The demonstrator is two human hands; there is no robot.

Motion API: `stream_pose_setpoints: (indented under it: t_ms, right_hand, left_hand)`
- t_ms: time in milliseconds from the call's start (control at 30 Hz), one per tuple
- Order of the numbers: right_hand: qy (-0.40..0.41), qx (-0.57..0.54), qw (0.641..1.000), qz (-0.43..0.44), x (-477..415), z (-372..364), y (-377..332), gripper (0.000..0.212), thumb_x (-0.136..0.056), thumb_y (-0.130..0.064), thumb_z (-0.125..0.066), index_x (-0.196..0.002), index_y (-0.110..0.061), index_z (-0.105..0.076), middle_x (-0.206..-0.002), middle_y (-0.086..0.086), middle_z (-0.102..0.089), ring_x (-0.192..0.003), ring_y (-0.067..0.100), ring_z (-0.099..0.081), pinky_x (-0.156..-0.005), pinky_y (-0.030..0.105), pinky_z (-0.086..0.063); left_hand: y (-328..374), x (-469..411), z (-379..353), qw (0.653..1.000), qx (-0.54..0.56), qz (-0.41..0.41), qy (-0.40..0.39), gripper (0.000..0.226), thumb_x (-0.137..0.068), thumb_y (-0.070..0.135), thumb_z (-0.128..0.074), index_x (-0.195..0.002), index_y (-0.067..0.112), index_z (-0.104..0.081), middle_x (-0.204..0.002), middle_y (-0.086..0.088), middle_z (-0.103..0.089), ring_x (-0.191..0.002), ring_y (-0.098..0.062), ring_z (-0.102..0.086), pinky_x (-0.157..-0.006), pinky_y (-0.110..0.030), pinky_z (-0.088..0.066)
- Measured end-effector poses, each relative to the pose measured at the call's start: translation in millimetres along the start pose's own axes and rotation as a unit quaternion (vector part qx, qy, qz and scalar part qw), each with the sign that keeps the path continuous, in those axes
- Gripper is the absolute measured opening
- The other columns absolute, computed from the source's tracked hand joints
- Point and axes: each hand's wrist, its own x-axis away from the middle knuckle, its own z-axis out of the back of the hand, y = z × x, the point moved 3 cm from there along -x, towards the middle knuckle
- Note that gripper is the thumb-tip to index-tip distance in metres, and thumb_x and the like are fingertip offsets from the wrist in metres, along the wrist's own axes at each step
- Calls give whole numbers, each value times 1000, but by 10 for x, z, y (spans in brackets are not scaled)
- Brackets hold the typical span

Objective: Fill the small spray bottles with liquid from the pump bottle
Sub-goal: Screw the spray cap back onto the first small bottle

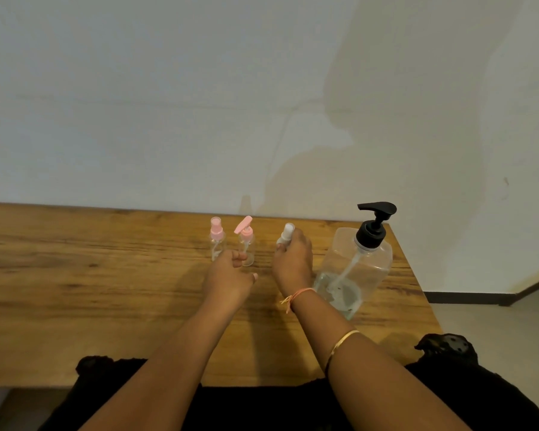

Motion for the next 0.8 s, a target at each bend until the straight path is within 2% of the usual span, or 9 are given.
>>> stream_pose_setpoints:
  t_ms: [300,467,567,633,800]
  right_hand:
    - [4,-78,997,-12,46,-25,66,38,-94,-13,-49,-132,-10,-44,-130,8,-51,-118,25,-49,-88,26,-37]
    - [-2,-65,998,-12,117,-25,76,42,-93,-12,-50,-134,-7,-41,-132,10,-50,-119,27,-49,-87,27,-38]
    - [-16,-44,999,-11,231,-47,82,49,-91,-9,-49,-138,-5,-37,-139,13,-46,-124,30,-47,-98,38,-44]
    - [-28,-45,998,-13,331,-34,87,50,-90,-3,-47,-139,-4,-35,-138,15,-45,-123,31,-48,-99,42,-45]
    - [-102,5,994,-29,586,130,158,61,-88,4,-41,-146,-4,-23,-150,13,-31,-137,29,-32,-111,37,-33]
  left_hand:
    - [-18,-27,-17,1000,-2,6,3,36,-80,7,-68,-112,17,-54,-121,-2,-57,-104,-18,-53,-82,-31,-44]
    - [21,-1,-47,1000,-12,8,10,45,-81,9,-68,-122,14,-50,-124,-4,-56,-106,-20,-53,-84,-32,-45]
    - [60,7,-66,999,-36,3,23,48,-83,13,-67,-127,14,-47,-126,-4,-55,-111,-24,-53,-79,-30,-40]
    - [67,-10,-87,998,-50,1,33,49,-84,14,-66,-129,14,-45,-128,-5,-54,-113,-26,-53,-79,-31,-40]
    - [97,-55,-174,996,-68,-1,59,42,-89,14,-58,-129,11,-44,-120,-10,-57,-106,-29,-57,-70,-31,-43]
